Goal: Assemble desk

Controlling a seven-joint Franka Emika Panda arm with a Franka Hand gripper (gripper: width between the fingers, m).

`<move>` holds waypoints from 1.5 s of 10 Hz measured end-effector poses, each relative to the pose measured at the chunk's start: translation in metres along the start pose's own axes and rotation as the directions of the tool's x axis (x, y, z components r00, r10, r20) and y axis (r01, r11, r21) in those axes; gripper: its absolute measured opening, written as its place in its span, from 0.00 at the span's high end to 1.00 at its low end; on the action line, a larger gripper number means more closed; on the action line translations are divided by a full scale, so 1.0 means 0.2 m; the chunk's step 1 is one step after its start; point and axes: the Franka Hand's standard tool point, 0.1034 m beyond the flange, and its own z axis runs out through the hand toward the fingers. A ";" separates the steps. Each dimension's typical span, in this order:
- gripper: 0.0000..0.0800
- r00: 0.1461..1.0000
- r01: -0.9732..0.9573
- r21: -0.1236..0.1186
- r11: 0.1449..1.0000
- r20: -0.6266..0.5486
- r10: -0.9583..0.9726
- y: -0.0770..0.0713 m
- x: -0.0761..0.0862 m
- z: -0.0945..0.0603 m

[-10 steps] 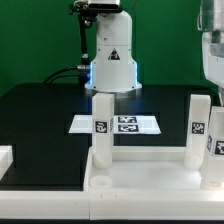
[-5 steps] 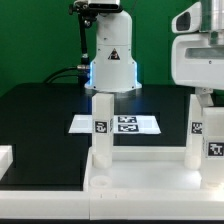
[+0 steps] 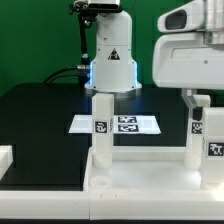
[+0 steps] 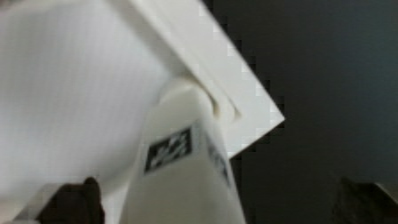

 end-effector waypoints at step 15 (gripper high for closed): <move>0.64 0.451 -0.893 0.000 0.451 0.030 0.892 0.00 -0.03 0.02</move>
Offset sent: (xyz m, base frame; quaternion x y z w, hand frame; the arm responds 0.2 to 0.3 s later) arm 0.0000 0.0000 0.0000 0.0000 0.0000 0.0000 1.0000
